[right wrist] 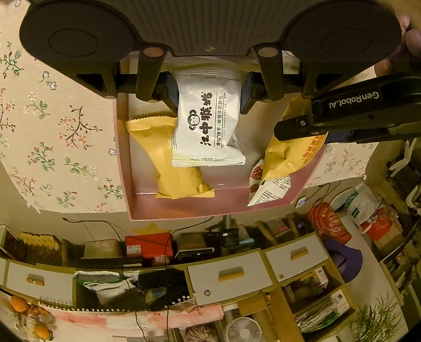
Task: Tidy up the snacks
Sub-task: 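Carry both held packs over the tray and lower them inside, then open both grippers to release the packs and withdraw toward the pile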
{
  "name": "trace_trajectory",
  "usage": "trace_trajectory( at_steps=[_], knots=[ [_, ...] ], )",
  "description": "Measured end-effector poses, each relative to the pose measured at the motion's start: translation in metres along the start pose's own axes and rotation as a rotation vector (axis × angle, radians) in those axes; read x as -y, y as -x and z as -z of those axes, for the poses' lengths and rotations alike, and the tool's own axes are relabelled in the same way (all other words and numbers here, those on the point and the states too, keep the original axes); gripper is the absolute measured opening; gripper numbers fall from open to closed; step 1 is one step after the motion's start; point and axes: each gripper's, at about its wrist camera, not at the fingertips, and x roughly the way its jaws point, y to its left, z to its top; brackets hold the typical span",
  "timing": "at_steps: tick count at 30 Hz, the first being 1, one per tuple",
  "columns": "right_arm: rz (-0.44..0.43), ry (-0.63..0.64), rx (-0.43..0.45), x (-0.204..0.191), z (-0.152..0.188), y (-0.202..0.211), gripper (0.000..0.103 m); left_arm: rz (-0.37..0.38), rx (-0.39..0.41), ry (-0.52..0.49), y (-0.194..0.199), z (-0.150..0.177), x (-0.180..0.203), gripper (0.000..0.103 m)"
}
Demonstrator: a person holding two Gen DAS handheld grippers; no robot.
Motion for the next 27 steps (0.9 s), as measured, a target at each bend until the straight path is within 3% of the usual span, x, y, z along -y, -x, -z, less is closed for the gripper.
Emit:
trace_trajectory(
  at_steps=[5,8,11,18,27],
  knots=[
    [0.002,-0.002,-0.003,0.002,0.001,0.002,0.019,-0.007,-0.003,-0.029,-0.003,0.000,0.005,0.044],
    [0.011,0.001,0.005,0.001,0.001,0.004,0.026,-0.016,-0.005,-0.015,-0.002,0.003,0.003,0.053],
    [0.013,-0.006,0.014,0.004,0.000,0.007,0.035,-0.008,-0.014,-0.012,-0.001,0.004,0.002,0.056],
    [0.017,-0.027,0.025,0.007,0.001,0.016,0.045,-0.007,-0.011,-0.016,0.010,0.008,0.005,0.065],
    [0.027,0.005,0.045,0.001,0.006,0.036,0.054,-0.010,-0.005,-0.023,0.030,0.015,0.009,0.067]
  ],
)
